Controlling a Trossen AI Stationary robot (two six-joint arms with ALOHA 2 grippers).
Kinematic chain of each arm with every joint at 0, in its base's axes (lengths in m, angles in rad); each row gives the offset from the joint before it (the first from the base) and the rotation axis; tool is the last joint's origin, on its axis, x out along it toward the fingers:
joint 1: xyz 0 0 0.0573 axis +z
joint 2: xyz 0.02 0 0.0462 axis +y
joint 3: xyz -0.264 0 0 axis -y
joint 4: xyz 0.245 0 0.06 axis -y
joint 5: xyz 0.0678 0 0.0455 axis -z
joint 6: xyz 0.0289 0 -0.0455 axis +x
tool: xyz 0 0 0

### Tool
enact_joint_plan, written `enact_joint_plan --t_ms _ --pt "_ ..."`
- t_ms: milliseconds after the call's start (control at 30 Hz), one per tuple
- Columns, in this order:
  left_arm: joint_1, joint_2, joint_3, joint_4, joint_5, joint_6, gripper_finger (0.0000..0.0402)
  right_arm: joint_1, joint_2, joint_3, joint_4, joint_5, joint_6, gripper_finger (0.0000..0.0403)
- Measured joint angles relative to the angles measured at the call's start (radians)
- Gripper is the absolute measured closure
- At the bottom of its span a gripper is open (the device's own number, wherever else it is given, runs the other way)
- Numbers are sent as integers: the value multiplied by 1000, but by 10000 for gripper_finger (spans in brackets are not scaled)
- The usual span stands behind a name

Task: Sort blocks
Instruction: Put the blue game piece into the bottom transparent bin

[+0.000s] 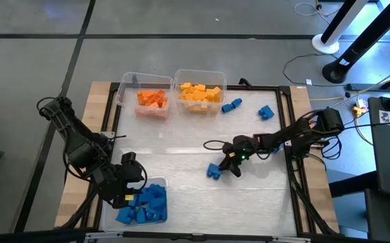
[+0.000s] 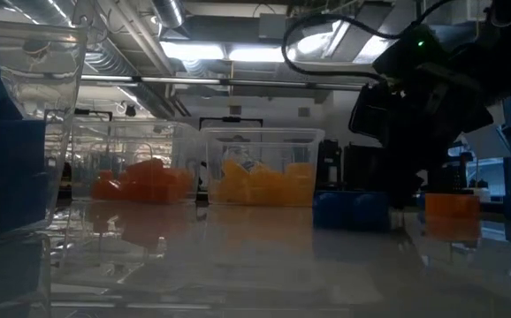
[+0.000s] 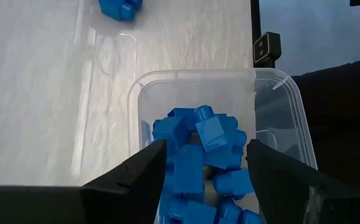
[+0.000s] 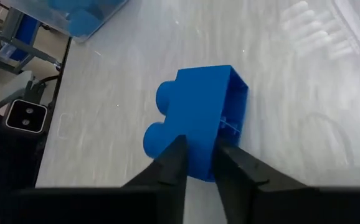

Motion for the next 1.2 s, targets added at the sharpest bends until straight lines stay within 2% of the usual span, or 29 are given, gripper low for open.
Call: enact_joint_plan --t_ms 200,500,767,867,1000,1100,1200 --pt "0 0 0 0 -1 0 194 35 -2 1 9 54 -2 396" --pt "0 0 0 0 -12 0 194 40 -2 1 9 61 -4 399" --pt "22 0 0 21 -200 18 194 40 -2 0 8 65 -6 387" --pt "41 8 0 92 -276 58 194 40 -2 0 8 65 -7 387" --pt "79 46 0 265 -393 180 194 40 -2 0 7 67 -13 386" --pt "129 93 0 407 -378 300 194 39 -2 0 7 68 -14 386" --pt "186 155 0 513 -289 426 194 39 -2 0 7 68 -14 386"
